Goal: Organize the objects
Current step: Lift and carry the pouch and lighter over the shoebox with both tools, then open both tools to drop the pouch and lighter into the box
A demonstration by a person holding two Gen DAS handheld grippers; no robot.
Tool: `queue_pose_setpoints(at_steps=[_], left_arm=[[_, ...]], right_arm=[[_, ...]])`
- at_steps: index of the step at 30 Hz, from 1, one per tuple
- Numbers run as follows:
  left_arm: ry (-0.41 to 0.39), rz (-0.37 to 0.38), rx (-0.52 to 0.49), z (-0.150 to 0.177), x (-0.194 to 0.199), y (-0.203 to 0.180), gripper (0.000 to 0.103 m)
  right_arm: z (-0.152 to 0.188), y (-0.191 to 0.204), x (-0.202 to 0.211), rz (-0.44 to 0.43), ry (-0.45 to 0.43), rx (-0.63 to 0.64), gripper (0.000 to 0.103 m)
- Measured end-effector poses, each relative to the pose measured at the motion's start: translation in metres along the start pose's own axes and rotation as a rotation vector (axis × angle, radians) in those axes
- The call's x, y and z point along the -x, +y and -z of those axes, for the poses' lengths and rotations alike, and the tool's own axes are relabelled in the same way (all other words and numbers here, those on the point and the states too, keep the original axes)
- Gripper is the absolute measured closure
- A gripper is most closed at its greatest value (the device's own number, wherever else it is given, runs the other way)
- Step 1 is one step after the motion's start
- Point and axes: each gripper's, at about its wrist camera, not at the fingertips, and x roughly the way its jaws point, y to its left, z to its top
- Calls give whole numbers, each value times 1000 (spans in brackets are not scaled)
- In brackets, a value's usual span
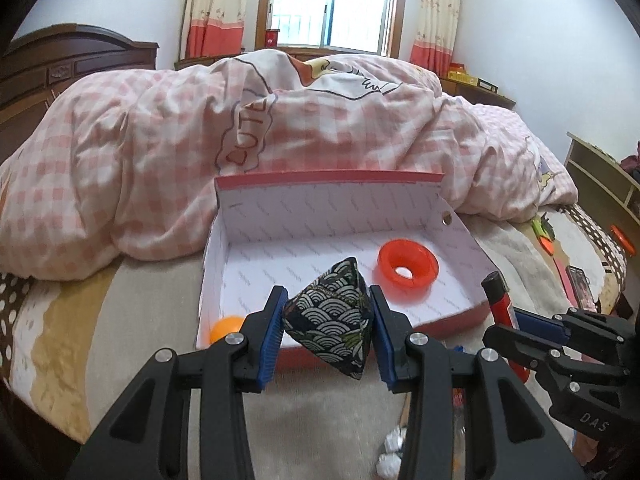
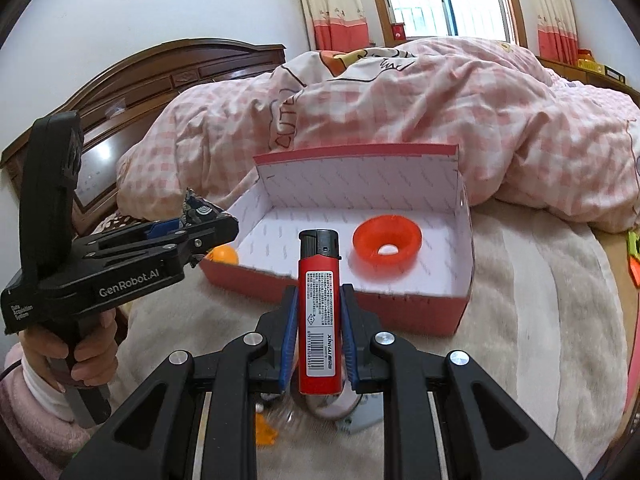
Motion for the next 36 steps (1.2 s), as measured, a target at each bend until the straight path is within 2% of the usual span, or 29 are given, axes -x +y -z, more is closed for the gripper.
queue_pose_setpoints(at_steps=[10, 18, 23, 27, 30, 36], left_arm=[[28, -29, -29, -26, -48, -4, 64], [116, -43, 13, -27, -92, 5, 64], [165, -57, 27, -22, -107, 10, 64], [179, -71, 37, -20, -111, 12, 64], [190, -79, 39, -19, -115, 12, 64], [224, -94, 50, -15, -125, 14, 63]], right_arm=[[-33, -18, -31, 18, -3, -10, 82], [-44, -31, -77, 24, 78, -26, 82], [-45, -29, -95, -47, 140, -5, 82], [-48, -28, -109, -68, 193, 16, 82], [-49, -28, -117, -35, 223, 29, 82], [-46, -33, -135, 89, 267, 55, 82]])
